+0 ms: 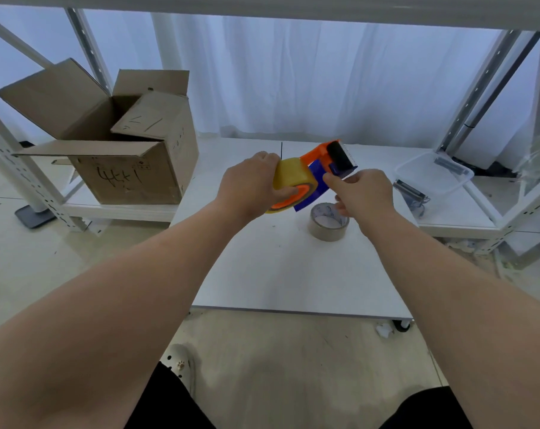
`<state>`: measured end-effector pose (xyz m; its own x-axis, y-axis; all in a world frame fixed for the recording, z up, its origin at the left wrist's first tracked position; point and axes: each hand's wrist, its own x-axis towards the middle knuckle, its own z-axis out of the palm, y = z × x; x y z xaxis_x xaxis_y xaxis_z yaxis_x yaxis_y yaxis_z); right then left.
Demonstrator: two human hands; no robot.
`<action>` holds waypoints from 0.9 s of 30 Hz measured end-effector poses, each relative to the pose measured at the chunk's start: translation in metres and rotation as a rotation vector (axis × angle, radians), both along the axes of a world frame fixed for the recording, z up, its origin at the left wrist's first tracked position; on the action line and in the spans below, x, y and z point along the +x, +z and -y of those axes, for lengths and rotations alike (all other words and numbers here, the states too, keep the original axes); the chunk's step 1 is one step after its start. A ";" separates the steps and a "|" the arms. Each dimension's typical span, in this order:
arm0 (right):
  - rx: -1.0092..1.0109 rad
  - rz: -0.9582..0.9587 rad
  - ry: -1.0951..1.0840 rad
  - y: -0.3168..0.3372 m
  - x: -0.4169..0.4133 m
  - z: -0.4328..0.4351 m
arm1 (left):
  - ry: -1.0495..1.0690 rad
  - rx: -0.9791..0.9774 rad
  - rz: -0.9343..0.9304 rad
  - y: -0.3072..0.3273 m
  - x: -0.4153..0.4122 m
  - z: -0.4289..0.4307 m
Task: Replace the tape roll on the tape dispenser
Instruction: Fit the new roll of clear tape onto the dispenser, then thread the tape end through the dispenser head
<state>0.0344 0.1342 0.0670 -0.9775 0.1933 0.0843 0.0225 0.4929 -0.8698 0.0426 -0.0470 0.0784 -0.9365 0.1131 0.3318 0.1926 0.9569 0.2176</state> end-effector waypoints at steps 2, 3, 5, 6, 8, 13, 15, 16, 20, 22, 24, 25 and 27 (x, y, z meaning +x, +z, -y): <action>0.041 -0.021 0.087 0.005 0.005 0.008 | -0.028 -0.008 -0.033 0.000 0.001 -0.002; 0.102 -0.045 0.149 0.007 0.008 0.013 | -0.053 0.013 -0.029 -0.001 0.002 -0.003; 0.178 -0.073 0.225 0.011 0.014 0.022 | -0.094 0.098 0.009 -0.002 0.003 -0.004; 0.183 -0.066 0.243 0.012 0.016 0.025 | -0.108 0.139 0.028 -0.001 0.003 -0.002; 0.152 -0.044 0.276 0.014 0.017 0.026 | -0.145 0.178 0.055 0.000 0.002 0.001; 0.047 0.012 0.360 0.017 0.021 0.021 | -0.257 0.165 0.094 0.000 0.007 0.008; 0.009 0.026 0.374 0.017 0.021 0.018 | -0.278 0.137 0.116 -0.002 0.008 0.008; -0.001 0.029 0.382 0.017 0.021 0.017 | -0.279 0.133 0.120 -0.002 0.008 0.009; -0.025 0.042 0.424 0.016 0.019 0.017 | -0.271 0.158 0.103 0.000 0.010 0.011; -0.044 0.040 0.424 0.015 0.018 0.016 | -0.270 0.173 0.102 0.001 0.012 0.013; -0.054 0.036 0.410 0.014 0.017 0.016 | -0.273 0.164 0.092 0.002 0.013 0.013; -0.048 0.032 0.405 0.015 0.017 0.016 | -0.274 0.157 0.087 0.002 0.014 0.012; -0.012 0.014 0.406 0.015 0.017 0.016 | -0.271 0.158 0.083 0.002 0.014 0.010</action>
